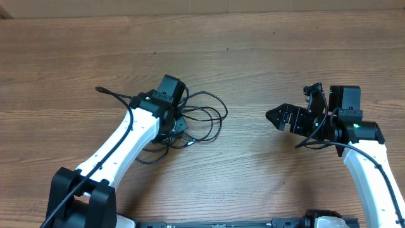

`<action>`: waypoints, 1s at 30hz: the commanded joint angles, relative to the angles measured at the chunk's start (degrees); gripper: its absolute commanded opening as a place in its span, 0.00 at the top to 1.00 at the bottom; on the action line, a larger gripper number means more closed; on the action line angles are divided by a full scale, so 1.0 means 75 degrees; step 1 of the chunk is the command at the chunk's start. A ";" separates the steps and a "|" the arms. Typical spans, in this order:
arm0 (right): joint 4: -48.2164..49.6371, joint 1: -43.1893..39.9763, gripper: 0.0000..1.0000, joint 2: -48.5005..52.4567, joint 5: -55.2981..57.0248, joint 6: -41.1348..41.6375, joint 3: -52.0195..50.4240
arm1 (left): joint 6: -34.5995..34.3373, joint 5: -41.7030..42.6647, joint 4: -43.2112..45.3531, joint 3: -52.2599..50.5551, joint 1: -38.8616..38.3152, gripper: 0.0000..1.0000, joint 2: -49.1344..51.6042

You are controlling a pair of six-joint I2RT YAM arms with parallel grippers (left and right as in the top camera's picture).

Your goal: Untangle cables

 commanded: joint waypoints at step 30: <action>0.0338 -0.0015 0.05 -0.0058 -0.1687 -0.0061 0.0221 | 0.6854 0.1221 0.1209 0.8303 -0.0032 0.96 -0.1609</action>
